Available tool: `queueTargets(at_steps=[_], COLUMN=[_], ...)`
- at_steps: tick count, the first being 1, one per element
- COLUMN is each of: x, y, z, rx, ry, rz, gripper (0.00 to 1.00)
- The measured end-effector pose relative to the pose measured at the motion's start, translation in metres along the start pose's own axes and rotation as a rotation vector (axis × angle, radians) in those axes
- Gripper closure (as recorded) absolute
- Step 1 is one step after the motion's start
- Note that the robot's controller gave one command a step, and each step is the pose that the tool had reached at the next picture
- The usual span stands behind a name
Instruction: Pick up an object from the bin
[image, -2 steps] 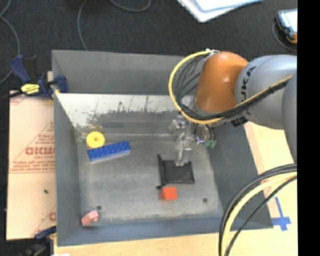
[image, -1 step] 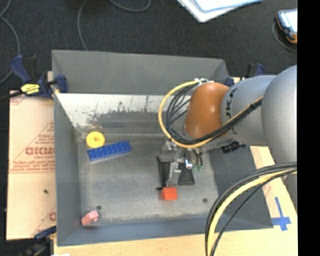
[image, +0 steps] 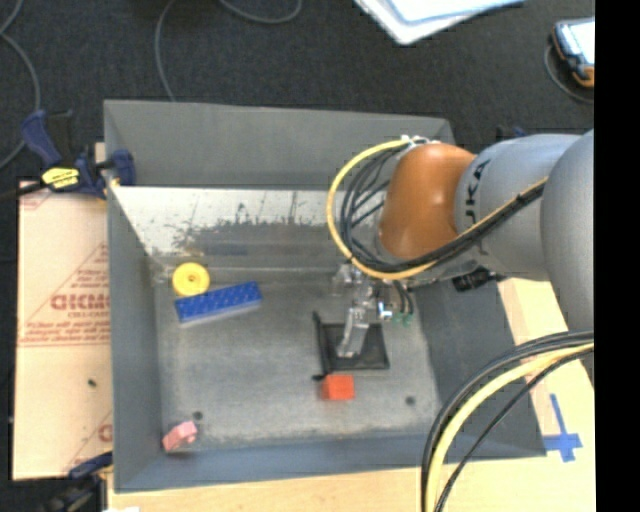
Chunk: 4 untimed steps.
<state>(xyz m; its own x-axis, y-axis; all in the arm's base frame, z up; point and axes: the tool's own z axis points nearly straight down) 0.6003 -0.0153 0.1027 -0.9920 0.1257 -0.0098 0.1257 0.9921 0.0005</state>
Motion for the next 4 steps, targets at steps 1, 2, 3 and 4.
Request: queueTargets(at_steps=[1,2,3,4], x=[0.008,0.024,0.006,0.006], y=[0.001,-0.003,0.0,0.0], z=[0.033,0.032,0.031,0.031], rx=[0.001,-0.001,0.001,0.001], ry=[0.01,-0.003,0.004,0.004], rz=[-0.032,0.171,-0.032,-0.032], gripper=[0.0,0.0,1.0,1.0])
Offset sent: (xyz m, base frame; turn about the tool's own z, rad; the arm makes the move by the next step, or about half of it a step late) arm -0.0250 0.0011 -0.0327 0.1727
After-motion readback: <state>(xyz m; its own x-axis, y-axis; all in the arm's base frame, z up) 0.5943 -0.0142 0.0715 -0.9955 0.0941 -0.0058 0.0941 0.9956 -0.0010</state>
